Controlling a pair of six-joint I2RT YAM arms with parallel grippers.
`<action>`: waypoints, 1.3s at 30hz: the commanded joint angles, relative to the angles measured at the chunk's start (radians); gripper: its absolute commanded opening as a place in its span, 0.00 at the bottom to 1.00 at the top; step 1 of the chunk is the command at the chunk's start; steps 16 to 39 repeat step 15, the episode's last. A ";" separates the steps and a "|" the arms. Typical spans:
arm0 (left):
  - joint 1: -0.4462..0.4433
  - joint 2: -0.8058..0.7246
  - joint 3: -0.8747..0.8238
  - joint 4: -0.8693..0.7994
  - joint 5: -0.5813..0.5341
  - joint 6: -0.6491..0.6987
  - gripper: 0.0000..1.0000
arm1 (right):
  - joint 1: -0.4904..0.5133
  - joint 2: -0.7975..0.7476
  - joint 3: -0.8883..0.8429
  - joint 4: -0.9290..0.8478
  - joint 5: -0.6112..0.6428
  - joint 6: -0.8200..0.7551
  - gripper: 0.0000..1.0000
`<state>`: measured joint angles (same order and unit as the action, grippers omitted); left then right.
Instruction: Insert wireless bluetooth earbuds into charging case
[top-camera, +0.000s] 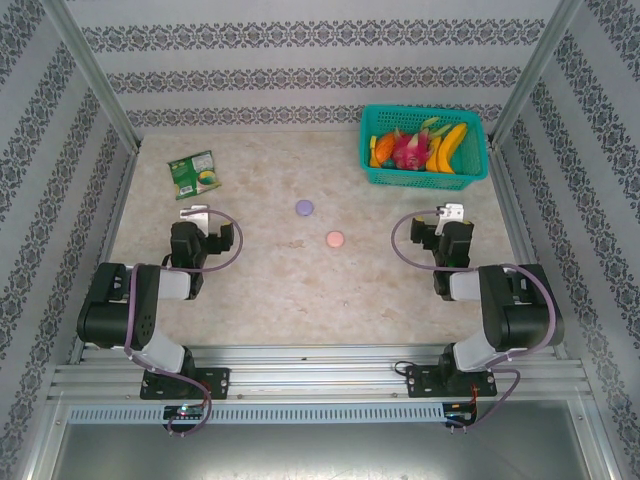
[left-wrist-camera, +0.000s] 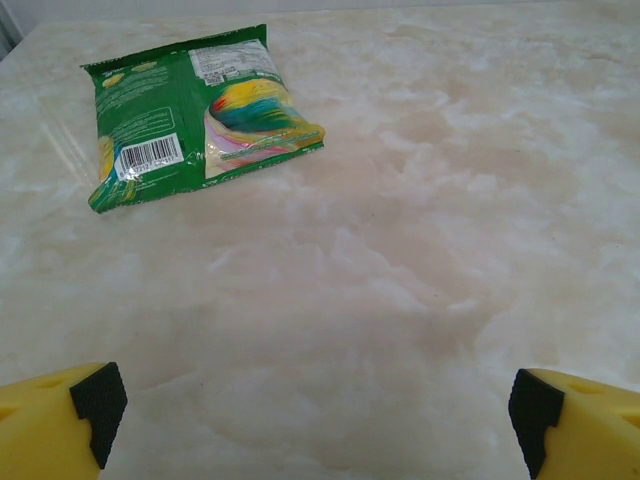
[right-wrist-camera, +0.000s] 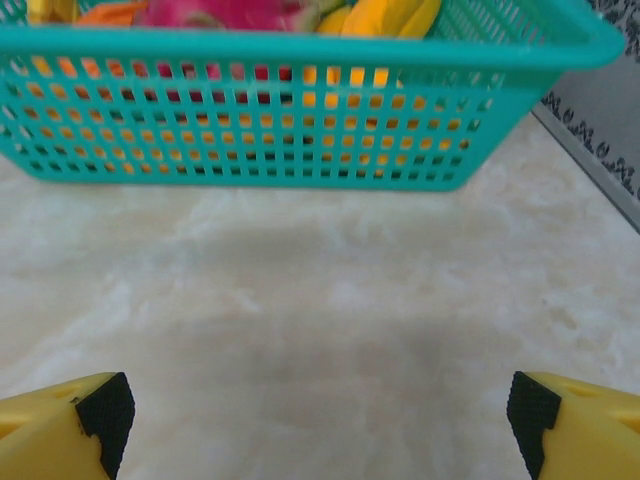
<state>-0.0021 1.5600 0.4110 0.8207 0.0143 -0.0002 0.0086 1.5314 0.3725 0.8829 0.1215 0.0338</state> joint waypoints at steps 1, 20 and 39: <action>0.012 0.005 0.012 -0.006 0.037 -0.005 1.00 | 0.028 -0.020 0.001 0.038 -0.016 -0.006 0.98; 0.016 0.006 0.011 -0.006 0.039 -0.005 1.00 | 0.008 -0.023 0.007 0.021 -0.068 0.000 0.98; 0.016 0.006 0.011 -0.006 0.039 -0.005 1.00 | 0.008 -0.023 0.007 0.021 -0.068 0.000 0.98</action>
